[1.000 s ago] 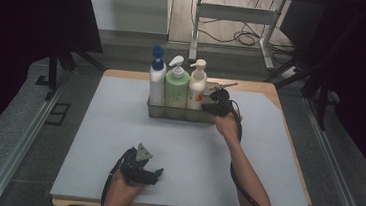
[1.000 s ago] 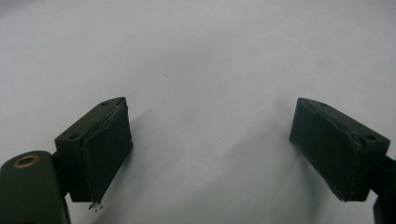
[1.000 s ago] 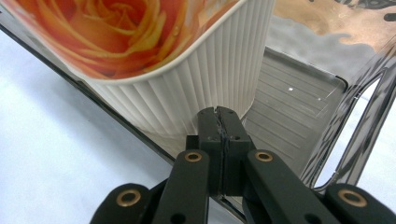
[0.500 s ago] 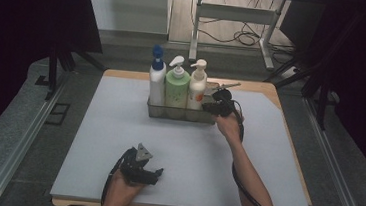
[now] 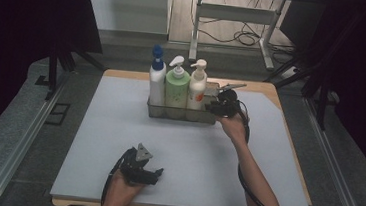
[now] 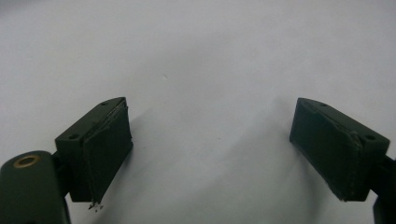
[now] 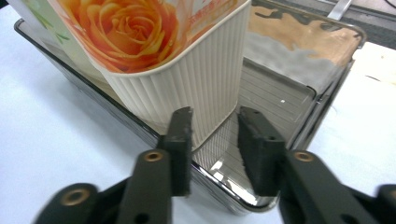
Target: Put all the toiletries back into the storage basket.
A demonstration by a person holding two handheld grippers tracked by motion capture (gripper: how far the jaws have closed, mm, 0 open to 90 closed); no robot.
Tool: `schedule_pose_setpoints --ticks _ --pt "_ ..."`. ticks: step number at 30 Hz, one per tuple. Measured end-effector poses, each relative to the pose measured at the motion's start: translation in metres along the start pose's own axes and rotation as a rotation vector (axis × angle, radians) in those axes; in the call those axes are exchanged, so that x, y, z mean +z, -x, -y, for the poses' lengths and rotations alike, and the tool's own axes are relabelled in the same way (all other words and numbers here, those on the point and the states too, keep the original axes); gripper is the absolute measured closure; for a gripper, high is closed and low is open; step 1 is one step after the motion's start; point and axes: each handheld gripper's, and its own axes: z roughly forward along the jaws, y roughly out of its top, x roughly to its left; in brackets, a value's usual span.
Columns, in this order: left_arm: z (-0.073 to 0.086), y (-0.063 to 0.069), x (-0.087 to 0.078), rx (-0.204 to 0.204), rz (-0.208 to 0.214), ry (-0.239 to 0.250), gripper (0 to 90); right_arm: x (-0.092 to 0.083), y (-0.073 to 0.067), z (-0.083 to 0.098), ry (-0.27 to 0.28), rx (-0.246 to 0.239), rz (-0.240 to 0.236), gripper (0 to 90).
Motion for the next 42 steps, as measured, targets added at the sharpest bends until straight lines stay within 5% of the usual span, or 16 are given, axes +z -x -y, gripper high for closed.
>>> schedule_pose_setpoints --ticks 14,42 --pt "0.0 0.0 0.0 0.001 0.0 0.001 12.2 -0.029 -0.01 0.003 0.041 -0.064 -0.005 35.2" --pt "0.0 0.0 0.0 0.0 0.001 0.001 12.2 -0.079 -0.031 0.034 0.033 -0.216 -0.002 2.5"
